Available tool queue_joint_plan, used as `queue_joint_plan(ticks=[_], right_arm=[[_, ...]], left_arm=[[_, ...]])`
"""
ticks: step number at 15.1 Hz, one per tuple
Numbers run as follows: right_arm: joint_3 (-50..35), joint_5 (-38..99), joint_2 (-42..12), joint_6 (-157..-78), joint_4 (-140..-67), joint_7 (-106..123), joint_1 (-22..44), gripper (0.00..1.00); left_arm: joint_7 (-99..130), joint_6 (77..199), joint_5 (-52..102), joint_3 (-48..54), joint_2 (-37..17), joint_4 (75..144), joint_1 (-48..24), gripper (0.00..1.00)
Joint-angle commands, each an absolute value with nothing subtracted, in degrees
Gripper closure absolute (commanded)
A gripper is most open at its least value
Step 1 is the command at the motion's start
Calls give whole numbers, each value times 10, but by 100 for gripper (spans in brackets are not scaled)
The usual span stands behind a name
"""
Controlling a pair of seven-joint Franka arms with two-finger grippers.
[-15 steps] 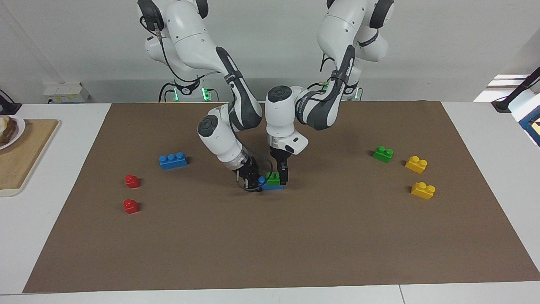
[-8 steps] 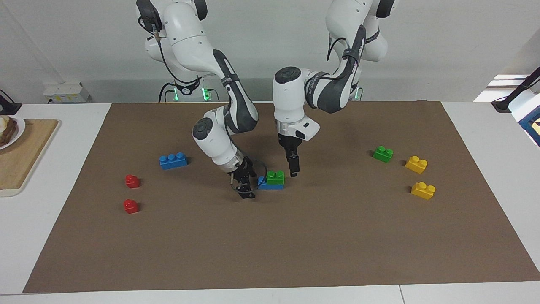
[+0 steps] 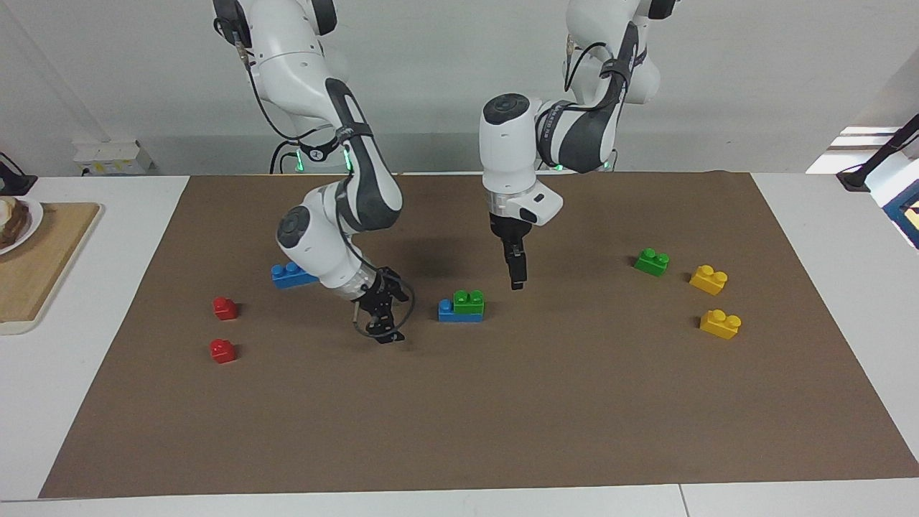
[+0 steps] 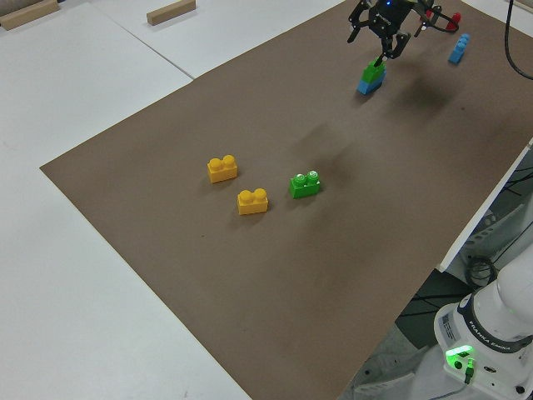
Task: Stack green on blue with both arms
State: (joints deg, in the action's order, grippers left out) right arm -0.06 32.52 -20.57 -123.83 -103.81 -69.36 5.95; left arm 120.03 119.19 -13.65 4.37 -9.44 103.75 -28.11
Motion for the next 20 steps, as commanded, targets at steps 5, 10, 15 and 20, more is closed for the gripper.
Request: queue_joint_plan(ticks=[5, 10, 15, 20], right_arm=[[-5, 245, -145, -1165, -1034, -373, -7, 0], [-6, 163, -84, -1102, -1032, -224, -18, 0], [-11, 102, -1, -1022, -1031, -84, -5, 0], [-12, 23, 24, -934, -997, 32, 11, 0]], left_arm=[[974, 1184, -117, 47, -76, 1054, -183, 0], [772, 1182, -93, 47, -72, 1052, -106, 0], [545, 1162, -77, 47, -66, 1047, -37, 0], [244, 1109, -32, 44, -35, 1043, 22, 0]])
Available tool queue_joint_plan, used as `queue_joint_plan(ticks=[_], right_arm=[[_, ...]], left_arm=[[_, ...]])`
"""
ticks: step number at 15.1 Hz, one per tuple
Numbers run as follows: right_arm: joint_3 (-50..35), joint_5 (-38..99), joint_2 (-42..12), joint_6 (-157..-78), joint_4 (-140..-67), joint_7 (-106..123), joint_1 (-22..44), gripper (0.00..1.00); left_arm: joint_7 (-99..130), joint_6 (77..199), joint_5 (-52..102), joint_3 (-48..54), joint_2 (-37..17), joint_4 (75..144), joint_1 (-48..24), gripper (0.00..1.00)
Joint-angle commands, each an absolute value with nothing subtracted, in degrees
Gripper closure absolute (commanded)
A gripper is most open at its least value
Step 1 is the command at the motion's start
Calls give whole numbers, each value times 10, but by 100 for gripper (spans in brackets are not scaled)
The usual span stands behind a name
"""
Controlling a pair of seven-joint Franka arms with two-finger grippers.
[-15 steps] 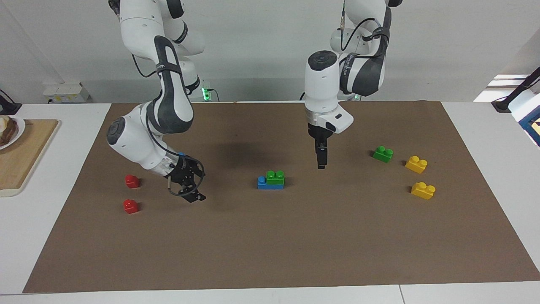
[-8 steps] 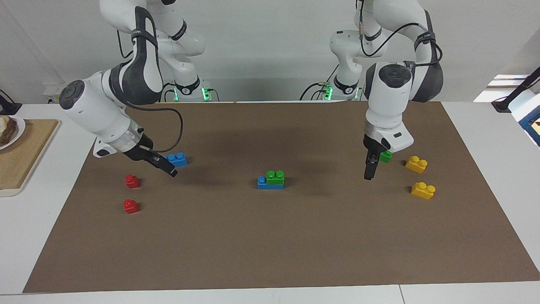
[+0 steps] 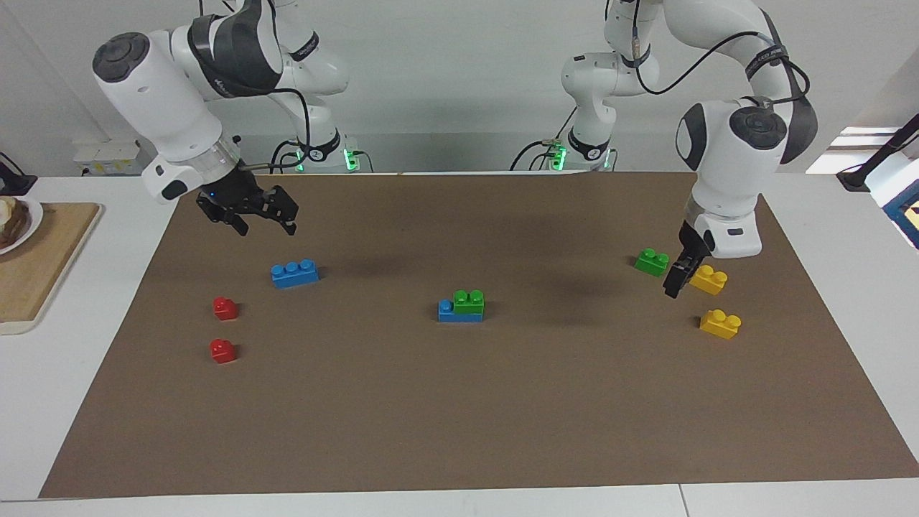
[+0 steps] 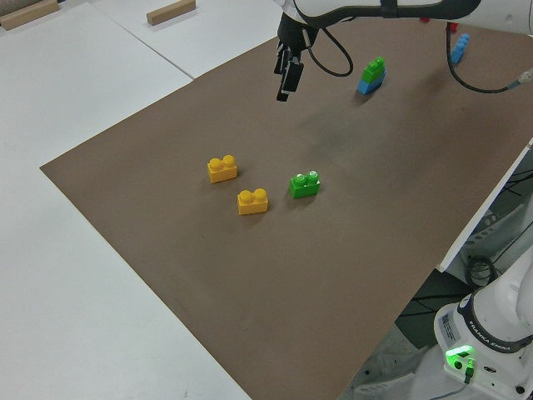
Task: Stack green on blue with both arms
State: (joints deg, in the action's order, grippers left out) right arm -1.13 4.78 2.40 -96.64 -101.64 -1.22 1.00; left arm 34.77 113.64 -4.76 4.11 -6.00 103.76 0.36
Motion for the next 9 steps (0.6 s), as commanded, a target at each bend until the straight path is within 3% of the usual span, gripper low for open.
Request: queue_joint_plan(ticks=[1, 4, 9], right_arm=[[-12, 13, 24, -913, -982, 39, 11, 0], [-12, -1, 18, -862, -944, 44, 11, 0], [-12, -18, 20, -873, -953, 40, 11, 0]], left_arm=[[203, 1105, -31, 43, -32, 1043, 23, 0], [137, 1083, -31, 42, -9, 1040, 22, 0], [37, 1009, -31, 42, 37, 1043, 21, 0]])
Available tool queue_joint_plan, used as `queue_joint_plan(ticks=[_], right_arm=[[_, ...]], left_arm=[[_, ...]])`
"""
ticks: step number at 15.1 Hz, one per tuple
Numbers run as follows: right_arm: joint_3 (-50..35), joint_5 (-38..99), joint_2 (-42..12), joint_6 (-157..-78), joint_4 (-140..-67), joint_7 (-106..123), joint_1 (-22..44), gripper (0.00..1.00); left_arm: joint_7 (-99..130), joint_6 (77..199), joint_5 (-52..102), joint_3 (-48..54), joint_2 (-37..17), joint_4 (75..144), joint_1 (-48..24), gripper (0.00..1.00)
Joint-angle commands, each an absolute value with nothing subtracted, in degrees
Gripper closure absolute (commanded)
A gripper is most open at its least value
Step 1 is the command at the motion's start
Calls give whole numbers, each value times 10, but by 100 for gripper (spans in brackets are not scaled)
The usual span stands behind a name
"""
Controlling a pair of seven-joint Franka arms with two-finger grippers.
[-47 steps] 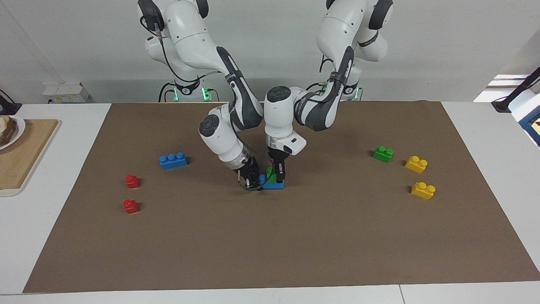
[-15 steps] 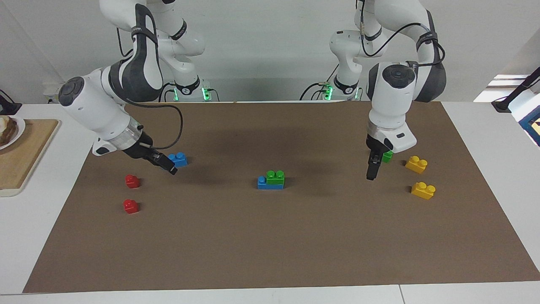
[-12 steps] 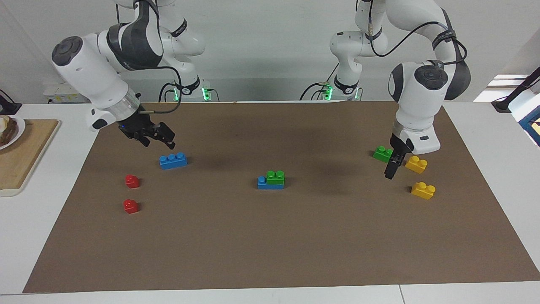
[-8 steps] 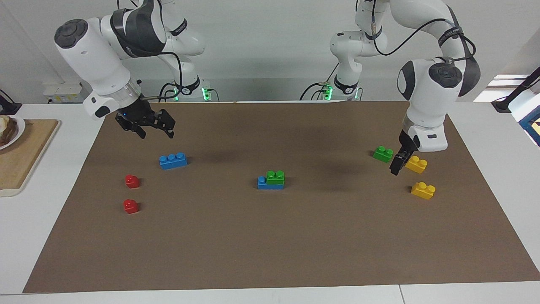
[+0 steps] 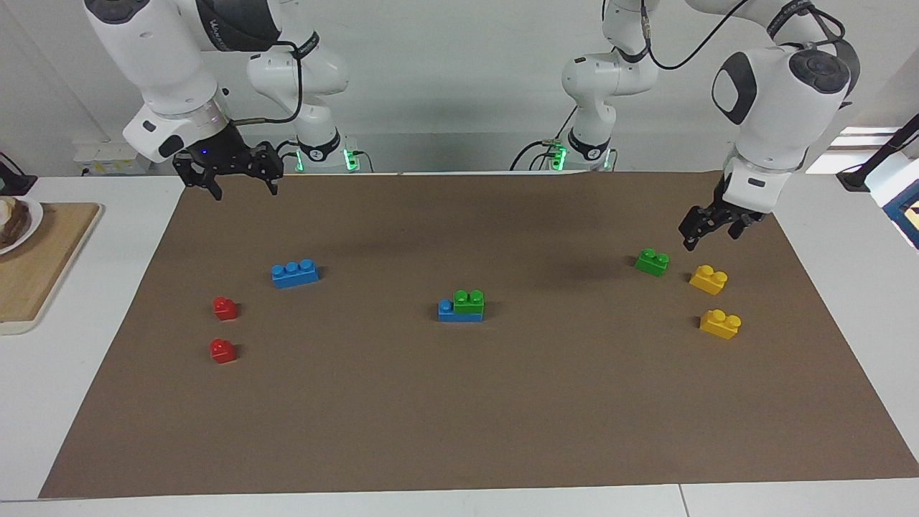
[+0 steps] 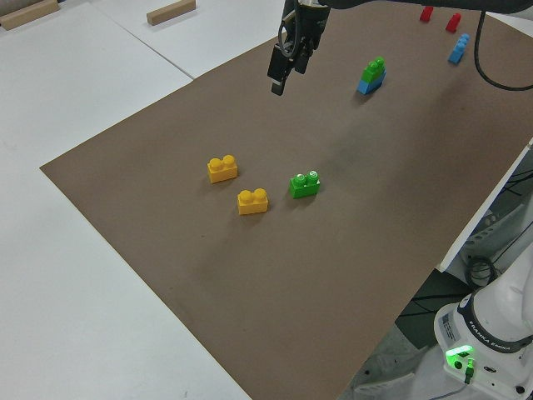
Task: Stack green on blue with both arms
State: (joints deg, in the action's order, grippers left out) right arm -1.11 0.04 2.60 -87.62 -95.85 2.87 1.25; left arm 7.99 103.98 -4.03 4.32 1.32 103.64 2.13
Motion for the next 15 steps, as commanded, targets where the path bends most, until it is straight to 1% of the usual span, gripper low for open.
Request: queue_joint_plan(ticks=[1, 9, 12, 15], right_arm=[[-12, -20, 20, -873, -953, 39, 11, 0], [-11, -32, 22, -888, -958, 10, 4, 0], [-11, -26, 22, -889, -958, -12, 5, 0], [-11, -24, 20, -914, -958, -19, 4, 0]], left_arm=[[32, 1005, -31, 42, 45, 1046, 18, 0], [38, 968, -29, 44, 70, 1046, 12, 0], [54, 951, 31, 42, 69, 1024, 16, 0], [60, 938, 33, 37, 67, 1008, 13, 0]])
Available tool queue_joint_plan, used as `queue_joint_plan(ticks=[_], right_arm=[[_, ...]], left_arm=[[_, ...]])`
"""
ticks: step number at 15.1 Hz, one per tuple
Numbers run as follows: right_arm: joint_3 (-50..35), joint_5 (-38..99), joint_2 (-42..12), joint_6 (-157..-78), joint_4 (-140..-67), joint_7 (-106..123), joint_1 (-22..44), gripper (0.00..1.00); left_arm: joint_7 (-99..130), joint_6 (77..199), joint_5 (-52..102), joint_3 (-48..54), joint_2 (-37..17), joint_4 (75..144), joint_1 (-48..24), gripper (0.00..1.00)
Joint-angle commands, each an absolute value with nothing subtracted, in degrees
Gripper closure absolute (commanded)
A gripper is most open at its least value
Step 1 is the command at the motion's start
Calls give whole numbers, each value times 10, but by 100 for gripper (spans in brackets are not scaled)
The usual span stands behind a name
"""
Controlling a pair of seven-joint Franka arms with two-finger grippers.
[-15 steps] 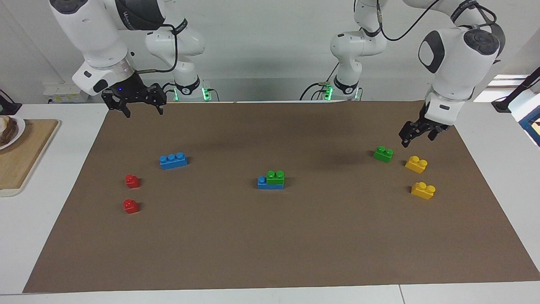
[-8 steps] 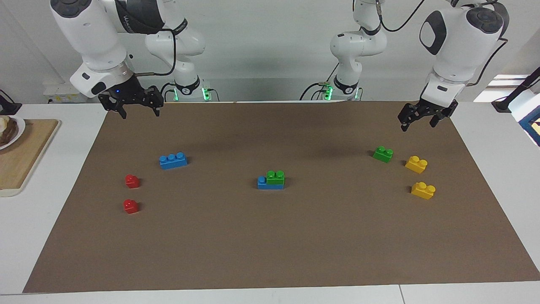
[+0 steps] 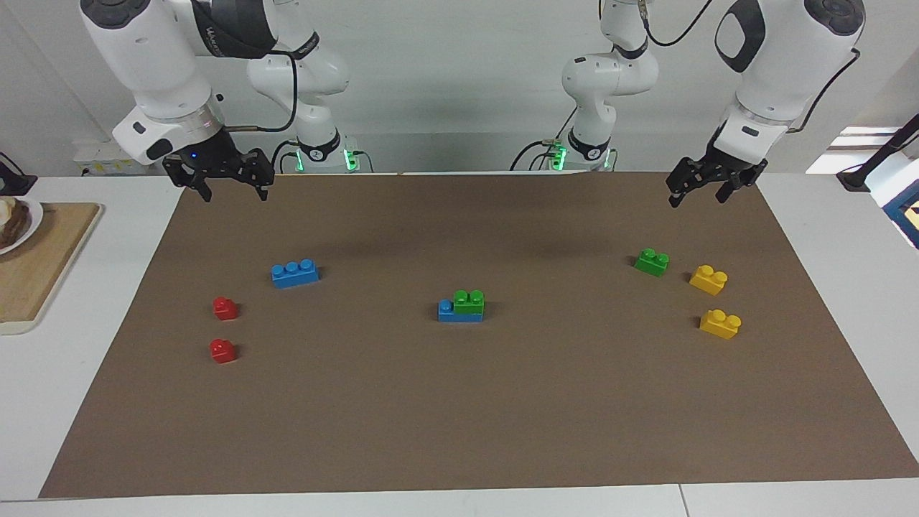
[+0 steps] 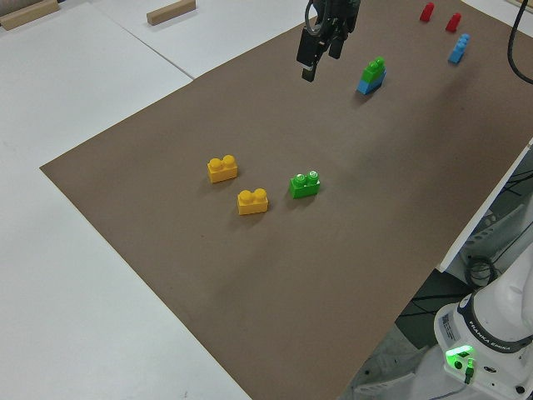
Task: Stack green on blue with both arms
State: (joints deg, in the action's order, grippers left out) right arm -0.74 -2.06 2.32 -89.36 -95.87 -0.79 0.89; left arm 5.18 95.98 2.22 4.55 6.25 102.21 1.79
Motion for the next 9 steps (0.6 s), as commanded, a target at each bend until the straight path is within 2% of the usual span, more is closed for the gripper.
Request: queue_joint_plan(ticks=[1, 9], right_arm=[[-10, -24, 18, -916, -957, -17, 4, 0], [-11, -15, 19, -921, -957, -27, 5, 0]], left_arm=[[60, 931, 33, 36, 67, 1006, 12, 0], [59, 929, 30, 36, 69, 1006, 12, 0]])
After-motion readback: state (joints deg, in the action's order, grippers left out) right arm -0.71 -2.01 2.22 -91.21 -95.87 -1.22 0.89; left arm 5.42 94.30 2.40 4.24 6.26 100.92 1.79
